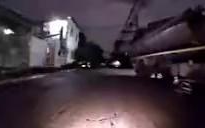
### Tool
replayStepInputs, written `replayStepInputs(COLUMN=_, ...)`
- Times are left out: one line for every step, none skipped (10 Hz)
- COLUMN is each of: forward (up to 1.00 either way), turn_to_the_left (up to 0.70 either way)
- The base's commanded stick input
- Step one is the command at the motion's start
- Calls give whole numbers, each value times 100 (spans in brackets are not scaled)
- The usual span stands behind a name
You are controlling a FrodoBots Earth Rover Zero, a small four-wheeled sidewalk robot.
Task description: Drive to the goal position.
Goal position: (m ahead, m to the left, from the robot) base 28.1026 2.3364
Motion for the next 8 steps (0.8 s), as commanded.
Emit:
replayStepInputs(forward=100, turn_to_the_left=0)
replayStepInputs(forward=100, turn_to_the_left=0)
replayStepInputs(forward=100, turn_to_the_left=0)
replayStepInputs(forward=100, turn_to_the_left=0)
replayStepInputs(forward=100, turn_to_the_left=-23)
replayStepInputs(forward=100, turn_to_the_left=0)
replayStepInputs(forward=100, turn_to_the_left=0)
replayStepInputs(forward=100, turn_to_the_left=0)
